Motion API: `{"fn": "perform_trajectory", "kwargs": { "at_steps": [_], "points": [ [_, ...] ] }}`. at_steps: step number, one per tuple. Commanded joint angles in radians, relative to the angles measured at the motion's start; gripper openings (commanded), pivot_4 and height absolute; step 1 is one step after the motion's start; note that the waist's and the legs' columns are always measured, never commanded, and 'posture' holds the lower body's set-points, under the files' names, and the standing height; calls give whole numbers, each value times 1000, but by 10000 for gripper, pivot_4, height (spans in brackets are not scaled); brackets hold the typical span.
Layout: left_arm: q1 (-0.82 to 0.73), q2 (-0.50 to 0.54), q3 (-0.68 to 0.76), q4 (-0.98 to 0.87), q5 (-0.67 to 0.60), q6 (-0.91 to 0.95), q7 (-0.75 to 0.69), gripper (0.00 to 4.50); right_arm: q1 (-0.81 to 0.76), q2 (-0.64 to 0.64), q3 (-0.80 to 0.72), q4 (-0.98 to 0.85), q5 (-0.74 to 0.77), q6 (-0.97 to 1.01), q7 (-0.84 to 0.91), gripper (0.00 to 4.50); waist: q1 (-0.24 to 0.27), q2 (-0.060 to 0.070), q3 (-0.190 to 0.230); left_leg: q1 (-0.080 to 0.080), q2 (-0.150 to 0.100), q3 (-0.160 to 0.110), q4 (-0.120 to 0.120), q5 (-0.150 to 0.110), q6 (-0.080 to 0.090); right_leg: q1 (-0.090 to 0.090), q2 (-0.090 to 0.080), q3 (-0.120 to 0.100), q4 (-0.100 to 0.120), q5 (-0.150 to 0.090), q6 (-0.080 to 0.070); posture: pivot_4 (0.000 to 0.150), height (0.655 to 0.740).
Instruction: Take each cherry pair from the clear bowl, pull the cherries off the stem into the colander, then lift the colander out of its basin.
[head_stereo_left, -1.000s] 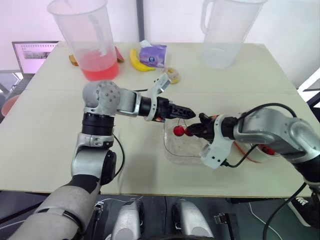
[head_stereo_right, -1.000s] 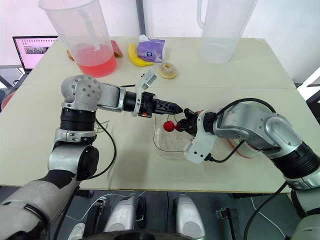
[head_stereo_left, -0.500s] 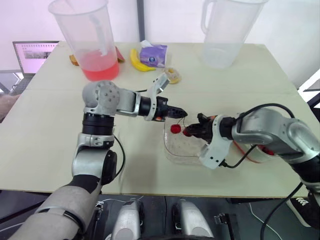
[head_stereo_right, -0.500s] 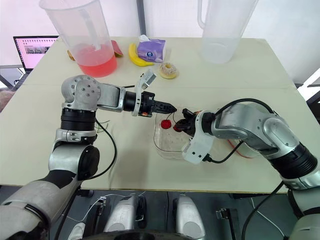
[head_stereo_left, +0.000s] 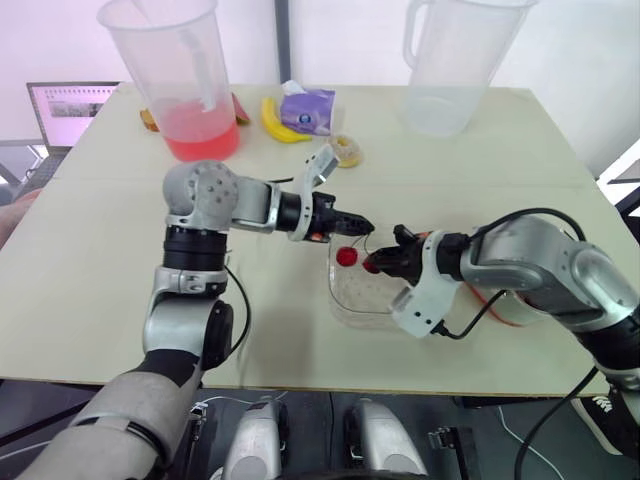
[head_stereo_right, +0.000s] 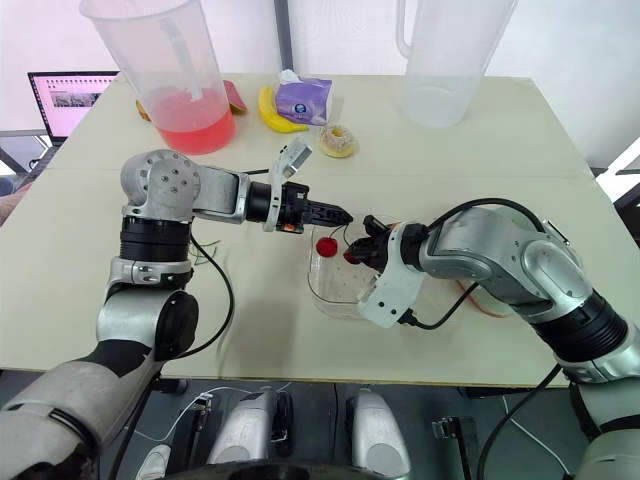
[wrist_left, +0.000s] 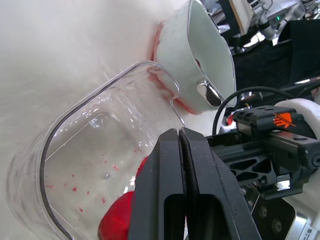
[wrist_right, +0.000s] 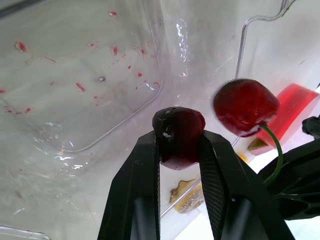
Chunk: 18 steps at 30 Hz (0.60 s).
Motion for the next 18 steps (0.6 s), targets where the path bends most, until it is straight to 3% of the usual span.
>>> {"fn": "perform_trajectory", "kwargs": {
  "at_steps": [1, 9, 13, 18],
  "points": [
    [-5, 26, -33, -40, -9, -16, -35, 657, -11, 4, -42, -33, 18, 6, 1, 6636, 0, 0, 0, 0, 0, 0, 0, 0, 0, 0, 0, 0, 0, 0, 0, 1500, 7400],
    [-9, 70, -85, -39, -7, -55, -90, 657, -6, 0, -44, -34, 11, -11, -2, 6636, 0, 0, 0, 0, 0, 0, 0, 0, 0, 0, 0, 0, 0, 0, 0, 1500, 7400],
    [-16, 66, -77, -22, -3, -57, -92, 12961, 0, 0, -46, -43, 12, -6, 1, 6636, 0, 0, 0, 0, 0, 0, 0, 0, 0, 0, 0, 0, 0, 0, 0, 1500, 7400],
    [-18, 57, -67, -18, -3, -57, -91, 39519, 9, 8, -54, -53, 11, 25, 6, 6636, 0, 0, 0, 0, 0, 0, 0, 0, 0, 0, 0, 0, 0, 0, 0, 1500, 7400]
  ]
}}
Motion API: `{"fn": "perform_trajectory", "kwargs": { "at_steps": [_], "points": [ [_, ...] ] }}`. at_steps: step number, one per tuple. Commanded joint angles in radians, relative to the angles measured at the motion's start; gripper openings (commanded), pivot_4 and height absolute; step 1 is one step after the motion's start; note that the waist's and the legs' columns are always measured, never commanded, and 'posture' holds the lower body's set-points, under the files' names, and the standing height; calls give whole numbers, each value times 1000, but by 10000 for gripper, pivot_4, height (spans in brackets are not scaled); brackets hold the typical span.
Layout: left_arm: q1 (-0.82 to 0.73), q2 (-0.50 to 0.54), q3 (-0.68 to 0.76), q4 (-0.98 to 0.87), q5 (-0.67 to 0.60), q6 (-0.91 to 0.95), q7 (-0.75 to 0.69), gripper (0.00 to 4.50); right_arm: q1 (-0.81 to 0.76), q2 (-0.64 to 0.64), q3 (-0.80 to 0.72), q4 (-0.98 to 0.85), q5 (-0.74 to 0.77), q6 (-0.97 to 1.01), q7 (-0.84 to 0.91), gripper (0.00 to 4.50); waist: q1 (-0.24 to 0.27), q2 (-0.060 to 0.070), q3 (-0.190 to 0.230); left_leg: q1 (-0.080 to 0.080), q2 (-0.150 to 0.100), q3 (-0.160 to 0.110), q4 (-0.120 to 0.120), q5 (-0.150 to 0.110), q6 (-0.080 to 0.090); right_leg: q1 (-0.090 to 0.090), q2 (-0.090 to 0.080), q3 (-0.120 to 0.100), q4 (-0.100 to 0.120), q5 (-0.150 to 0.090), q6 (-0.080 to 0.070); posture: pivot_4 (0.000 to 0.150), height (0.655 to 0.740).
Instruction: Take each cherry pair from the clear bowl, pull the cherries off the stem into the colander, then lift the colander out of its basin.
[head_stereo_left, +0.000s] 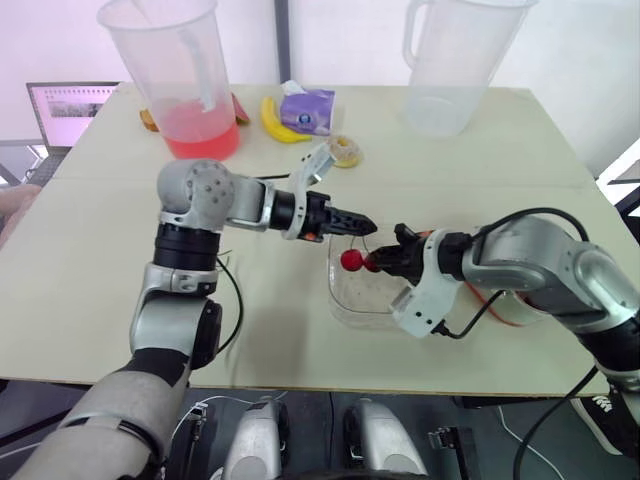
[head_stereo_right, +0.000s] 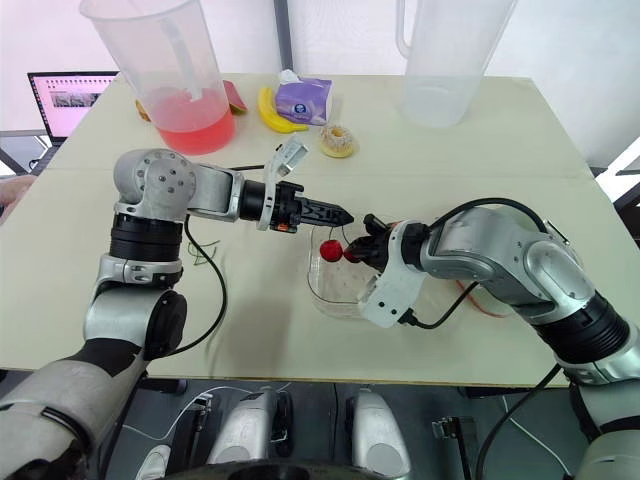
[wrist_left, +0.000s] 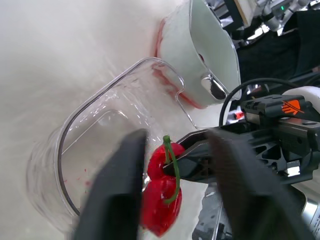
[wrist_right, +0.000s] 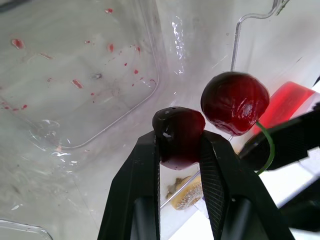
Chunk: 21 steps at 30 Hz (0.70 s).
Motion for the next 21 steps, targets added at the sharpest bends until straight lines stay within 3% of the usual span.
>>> {"fn": "perform_trajectory", "kwargs": {
  "at_steps": [1, 20, 21],
  "points": [
    [-20, -5, 14, -9, -5, -12, -6, 44594, 0, 9, -40, -37, 14, 26, 3, 6636, 0, 0, 0, 0, 0, 0, 0, 0, 0, 0, 0, 0, 0, 0, 0, 1500, 7400],
    [-25, -26, -17, 50, 11, -10, -27, 44594, -15, 12, -29, -57, 17, -2, 13, 6636, 0, 0, 0, 0, 0, 0, 0, 0, 0, 0, 0, 0, 0, 0, 0, 1500, 7400],
    [-27, -27, -14, 51, 9, -6, -29, 42226, -14, 12, -30, -58, 18, -2, 14, 6636, 0, 0, 0, 0, 0, 0, 0, 0, 0, 0, 0, 0, 0, 0, 0, 1500, 7400]
  ]
}}
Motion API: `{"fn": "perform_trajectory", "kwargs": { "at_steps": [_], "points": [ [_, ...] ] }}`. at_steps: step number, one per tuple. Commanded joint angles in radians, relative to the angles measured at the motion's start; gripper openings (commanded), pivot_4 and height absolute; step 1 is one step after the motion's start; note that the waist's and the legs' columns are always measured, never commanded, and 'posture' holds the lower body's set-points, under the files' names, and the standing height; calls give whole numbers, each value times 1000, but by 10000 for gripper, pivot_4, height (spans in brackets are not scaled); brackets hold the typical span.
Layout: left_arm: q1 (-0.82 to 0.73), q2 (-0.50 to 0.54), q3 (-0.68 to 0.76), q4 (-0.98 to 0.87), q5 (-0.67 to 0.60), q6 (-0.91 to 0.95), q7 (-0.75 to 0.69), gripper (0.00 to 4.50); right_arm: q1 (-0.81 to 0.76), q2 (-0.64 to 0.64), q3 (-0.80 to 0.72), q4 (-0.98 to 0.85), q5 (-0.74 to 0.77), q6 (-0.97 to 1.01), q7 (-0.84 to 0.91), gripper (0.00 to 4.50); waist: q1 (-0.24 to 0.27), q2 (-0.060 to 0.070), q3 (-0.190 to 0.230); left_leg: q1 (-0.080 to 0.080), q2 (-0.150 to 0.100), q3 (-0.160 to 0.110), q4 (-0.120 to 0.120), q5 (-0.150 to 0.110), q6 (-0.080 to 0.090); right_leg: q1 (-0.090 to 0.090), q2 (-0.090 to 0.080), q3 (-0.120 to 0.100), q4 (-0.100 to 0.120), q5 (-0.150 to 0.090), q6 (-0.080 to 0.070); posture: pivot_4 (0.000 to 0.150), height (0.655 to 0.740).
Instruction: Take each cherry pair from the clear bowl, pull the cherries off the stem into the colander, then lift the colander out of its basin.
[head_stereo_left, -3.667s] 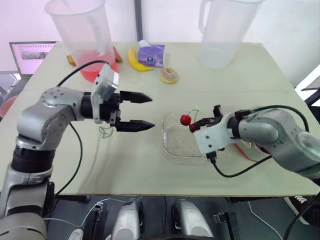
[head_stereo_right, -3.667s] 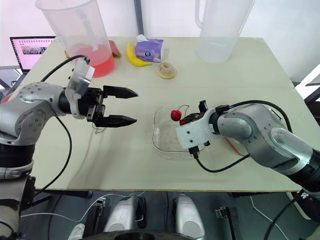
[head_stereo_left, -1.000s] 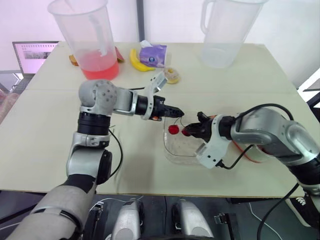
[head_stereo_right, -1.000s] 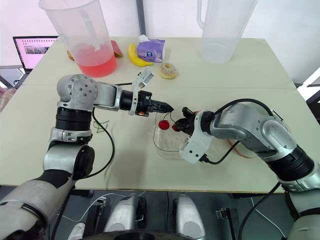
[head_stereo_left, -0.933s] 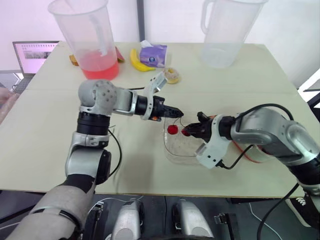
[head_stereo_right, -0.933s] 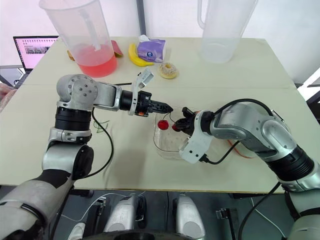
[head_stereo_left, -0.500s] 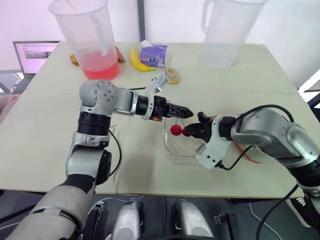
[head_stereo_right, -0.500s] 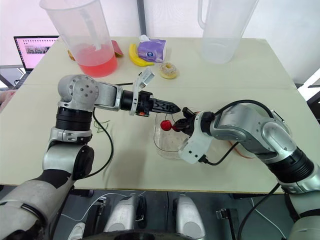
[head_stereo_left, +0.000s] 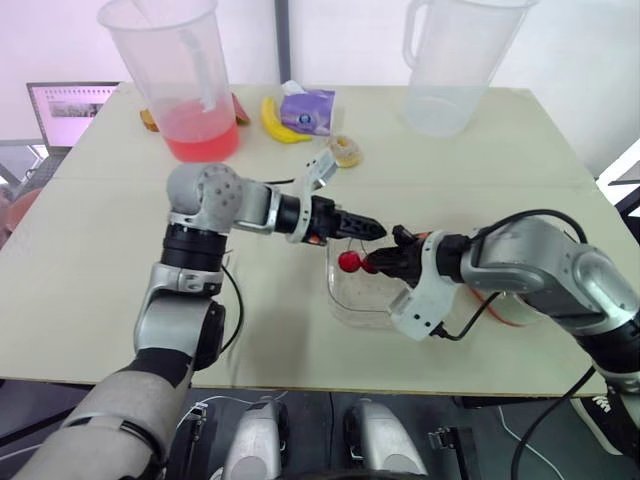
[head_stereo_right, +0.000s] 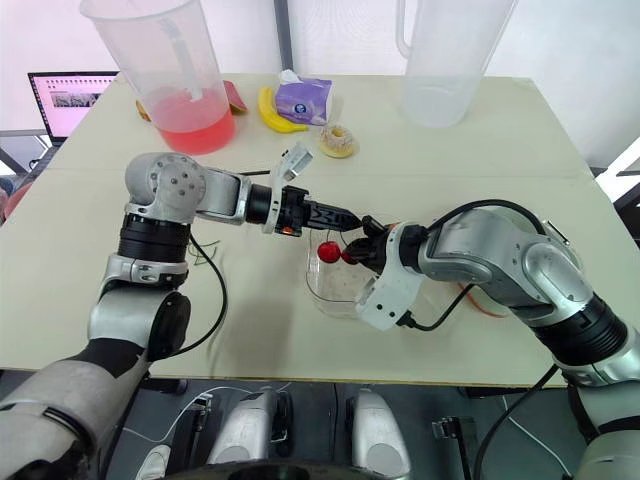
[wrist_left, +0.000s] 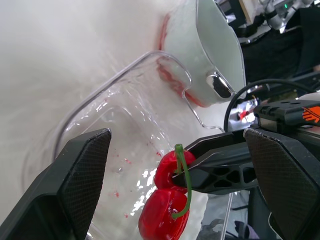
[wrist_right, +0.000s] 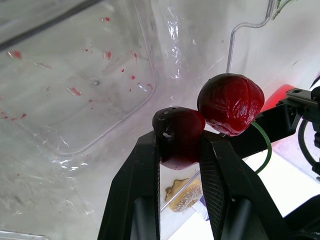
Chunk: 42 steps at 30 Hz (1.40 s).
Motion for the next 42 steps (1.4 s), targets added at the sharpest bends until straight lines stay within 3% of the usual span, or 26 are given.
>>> {"fn": "perform_trajectory", "kwargs": {
  "at_steps": [1, 2, 9, 22, 30, 36, 42],
  "points": [
    [-26, -4, 10, -1, -13, 13, -14, 39269, -12, 4, -31, -40, 18, -3, 5, 6636, 0, 0, 0, 0, 0, 0, 0, 0, 0, 0, 0, 0, 0, 0, 0, 1500, 7400],
    [-26, -4, 8, -1, -13, 14, -17, 35986, -11, 4, -31, -42, 19, -3, 6, 6636, 0, 0, 0, 0, 0, 0, 0, 0, 0, 0, 0, 0, 0, 0, 0, 1500, 7400],
    [-28, -4, 8, -2, -11, 17, -24, 206, -9, 8, -33, -47, 26, 3, 11, 6636, 0, 0, 0, 0, 0, 0, 0, 0, 0, 0, 0, 0, 0, 0, 0, 1500, 7400],
    [-28, 3, 11, -12, -14, 8, -37, 206, 0, 27, -40, -53, 44, 68, 25, 6636, 0, 0, 0, 0, 0, 0, 0, 0, 0, 0, 0, 0, 0, 0, 0, 1500, 7400],
    [-30, 28, 11, -36, -11, -50, -61, 0, 40, 23, -100, -103, 132, 253, 83, 44217, 1, 0, 0, 0, 0, 0, 0, 0, 0, 0, 0, 0, 0, 0, 0, 1500, 7400],
    [-42, 119, -40, -104, 9, -193, -154, 0, 123, -9, -241, -214, 366, 620, 205, 44217, 1, 0, 0, 0, 0, 0, 0, 0, 0, 0, 0, 0, 0, 0, 0, 1500, 7400],
    [33, 213, -60, -253, 8, -408, -316, 0, 22, 70, -335, -272, 568, 1342, 159, 44217, -2, 1, 0, 0, 1, 0, 0, 0, 0, 0, 0, 0, 0, 0, 0, 1500, 7400]
  ]
}}
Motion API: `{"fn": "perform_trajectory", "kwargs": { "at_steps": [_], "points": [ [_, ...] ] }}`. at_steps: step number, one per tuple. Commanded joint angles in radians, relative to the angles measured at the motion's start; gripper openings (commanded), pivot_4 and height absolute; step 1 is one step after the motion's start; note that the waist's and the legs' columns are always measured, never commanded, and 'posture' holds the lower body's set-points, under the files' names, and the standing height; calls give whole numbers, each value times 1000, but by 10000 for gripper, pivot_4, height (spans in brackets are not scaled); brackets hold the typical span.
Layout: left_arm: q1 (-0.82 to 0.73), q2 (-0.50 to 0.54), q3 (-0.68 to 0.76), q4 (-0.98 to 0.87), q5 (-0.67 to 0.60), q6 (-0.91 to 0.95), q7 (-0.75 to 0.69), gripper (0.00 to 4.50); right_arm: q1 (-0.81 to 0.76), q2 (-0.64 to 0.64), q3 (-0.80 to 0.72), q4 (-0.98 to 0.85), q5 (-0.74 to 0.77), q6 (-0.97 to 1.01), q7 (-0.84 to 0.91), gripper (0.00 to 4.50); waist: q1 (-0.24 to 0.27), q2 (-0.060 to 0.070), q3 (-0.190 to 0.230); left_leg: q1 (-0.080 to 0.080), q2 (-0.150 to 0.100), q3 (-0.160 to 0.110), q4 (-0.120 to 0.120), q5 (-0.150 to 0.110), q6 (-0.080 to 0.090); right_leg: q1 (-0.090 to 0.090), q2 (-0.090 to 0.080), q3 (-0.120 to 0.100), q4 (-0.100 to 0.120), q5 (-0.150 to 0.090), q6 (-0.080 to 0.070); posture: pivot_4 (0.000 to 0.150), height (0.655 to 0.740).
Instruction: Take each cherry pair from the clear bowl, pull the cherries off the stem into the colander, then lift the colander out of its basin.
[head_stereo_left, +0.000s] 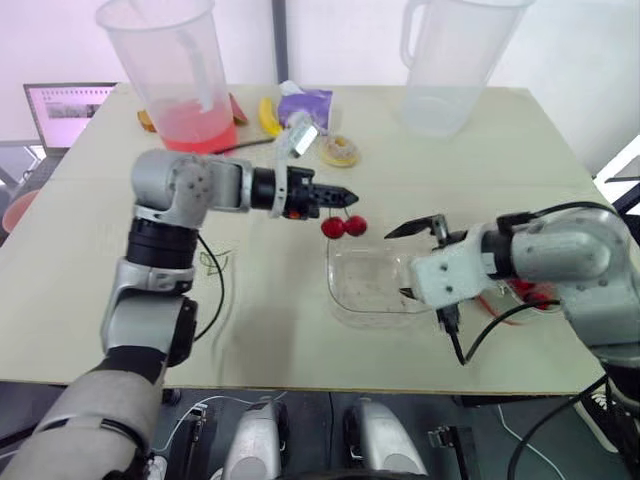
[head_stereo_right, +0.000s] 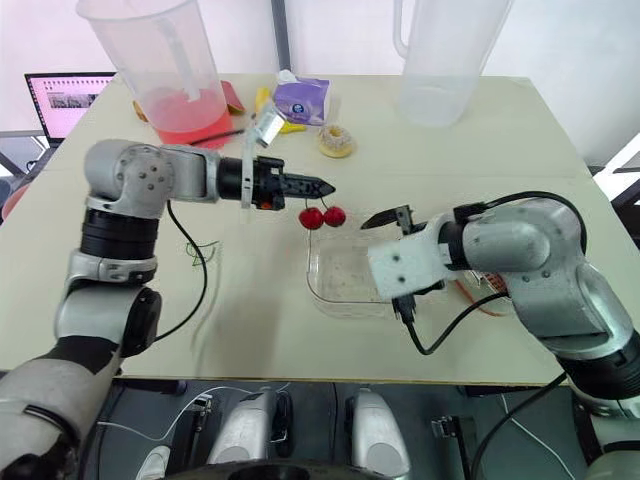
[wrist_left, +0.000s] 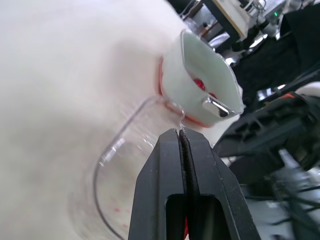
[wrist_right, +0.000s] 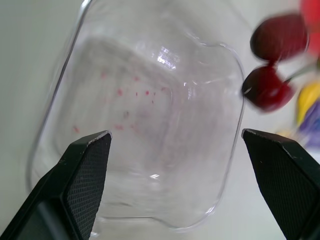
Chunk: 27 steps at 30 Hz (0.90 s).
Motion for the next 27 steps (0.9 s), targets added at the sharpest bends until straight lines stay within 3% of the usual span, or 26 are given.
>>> {"fn": "perform_trajectory", "kwargs": {
  "at_steps": [1, 6, 9, 16, 24, 27],
  "points": [
    [39, 35, 13, -98, -15, -139, -105, 0, -116, 50, -78, -22, 120, 413, -60, 44217, -1, 0, 0, 0, 0, 0, 0, 0, 0, 0, 0, 0, 0, 0, 0, 1500, 7400],
    [131, 85, 31, -193, -18, -315, -241, 0, -249, 209, -160, -10, 274, 848, -161, 44217, 2, 1, 0, 0, 0, 0, -1, 0, 0, -1, 0, 0, 0, 0, 0, 1500, 7400],
    [152, 102, 26, -218, -34, -336, -278, 0, -288, 267, -183, -22, 345, 982, -209, 44217, 6, 1, 0, -1, 0, 0, -1, 0, 0, -2, -1, 0, 0, 0, 0, 1500, 7400],
    [156, 96, 36, -226, -67, -336, -282, 0, -318, 352, -192, 4, 466, 1042, -326, 44217, 2, 0, 0, -2, -1, 0, 0, -5, 8, -1, -1, 0, 0, 0, 0, 1500, 7400],
    [169, 112, 21, -221, -56, -351, -296, 0, -328, 356, -207, 27, 577, 1042, -410, 44217, 1, 0, 0, -2, -1, -1, -1, -5, 8, -2, 0, 0, 0, 0, 0, 1500, 7400],
    [172, 116, 19, -222, -57, -352, -299, 0, -329, 357, -215, 33, 610, 1042, -436, 36782, 1, 1, 0, -2, -1, -1, -1, -5, 8, -2, 0, 0, 0, 0, 0, 1500, 7400]
  ]
}}
